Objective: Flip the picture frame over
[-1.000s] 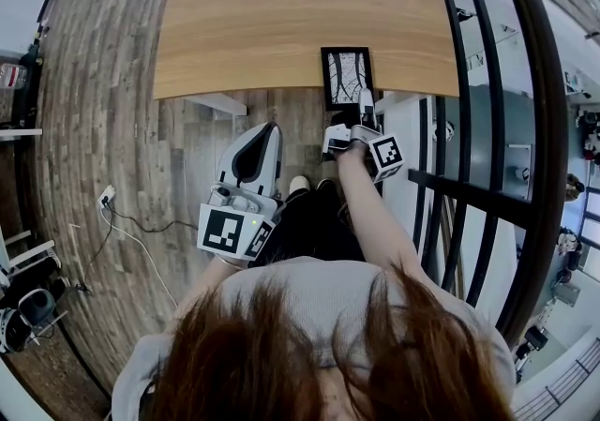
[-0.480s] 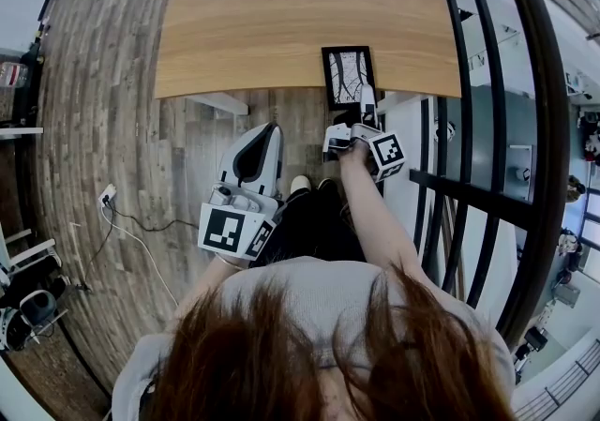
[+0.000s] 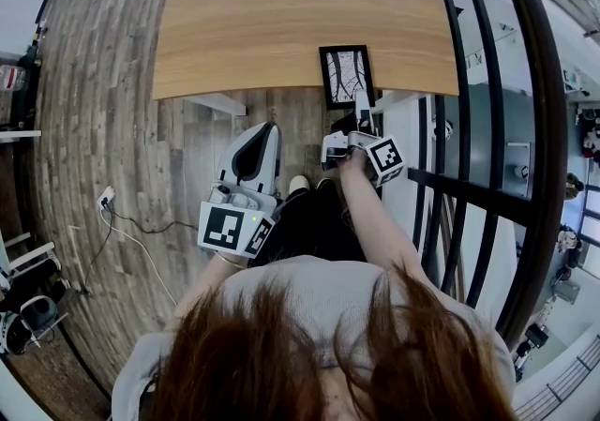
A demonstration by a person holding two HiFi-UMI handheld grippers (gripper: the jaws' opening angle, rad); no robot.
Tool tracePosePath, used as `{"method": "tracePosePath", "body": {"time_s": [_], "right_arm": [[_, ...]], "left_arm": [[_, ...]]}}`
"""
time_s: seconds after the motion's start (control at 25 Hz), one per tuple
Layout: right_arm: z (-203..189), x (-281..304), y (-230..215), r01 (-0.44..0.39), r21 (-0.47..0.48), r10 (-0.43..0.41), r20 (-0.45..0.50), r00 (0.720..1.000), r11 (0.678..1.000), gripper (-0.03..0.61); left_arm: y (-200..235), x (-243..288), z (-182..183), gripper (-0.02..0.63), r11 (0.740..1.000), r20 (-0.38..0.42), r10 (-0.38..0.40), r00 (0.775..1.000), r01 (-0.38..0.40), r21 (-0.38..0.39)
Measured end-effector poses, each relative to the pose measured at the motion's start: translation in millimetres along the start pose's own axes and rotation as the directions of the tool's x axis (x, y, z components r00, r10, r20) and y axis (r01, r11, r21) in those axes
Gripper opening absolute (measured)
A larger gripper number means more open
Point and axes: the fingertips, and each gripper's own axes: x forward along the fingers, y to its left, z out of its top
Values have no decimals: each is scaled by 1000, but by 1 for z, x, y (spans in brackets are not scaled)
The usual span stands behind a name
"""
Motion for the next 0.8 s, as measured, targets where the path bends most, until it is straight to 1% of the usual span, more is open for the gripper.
{"method": "tracePosePath", "body": {"time_s": [0.12, 0.28, 0.44, 0.52, 0.56, 0.64, 0.68, 0.72, 0.76, 0.8], "right_arm": [[-1, -11, 2, 13, -8, -13, -31, 999, 1000, 187], [-9, -33, 13, 32, -14, -33, -122, 992, 999, 187], [-9, -58, 36, 52, -70, -63, -158, 985, 996, 187], [-10, -67, 53, 43, -126, -65, -175, 982, 991, 187], [-11, -69, 63, 23, -178, -57, -186, 981, 984, 187], [-10, -63, 80, -30, -303, -30, -193, 981, 952, 187], [-8, -56, 81, -42, -350, -25, -185, 982, 936, 187], [-5, -49, 77, -31, -370, -35, -172, 985, 928, 187], [-3, -42, 66, 1, -361, -61, -156, 986, 933, 187], [0, -37, 53, 41, -331, -93, -144, 985, 943, 187]], "left_arm": [[-2, 2, -2, 6, 1000, 1, -8, 1000, 8, -2], [-5, 3, -2, 6, 1000, -1, -20, 1000, 20, -5], [-9, 3, 5, 6, 999, 6, -39, 999, 39, -1], [-11, 2, 10, 6, 999, 15, -46, 999, 46, 5], [-12, 2, 13, 6, 999, 21, -50, 999, 50, 7], [-15, 5, 17, 6, 998, 36, -57, 998, 57, 8], [-16, 7, 18, 6, 998, 44, -57, 997, 57, 6], [-17, 9, 20, 6, 998, 50, -56, 997, 56, 3], [-19, 11, 21, 6, 998, 57, -55, 997, 55, 0], [-20, 12, 23, 6, 998, 62, -57, 996, 57, 0]]}}
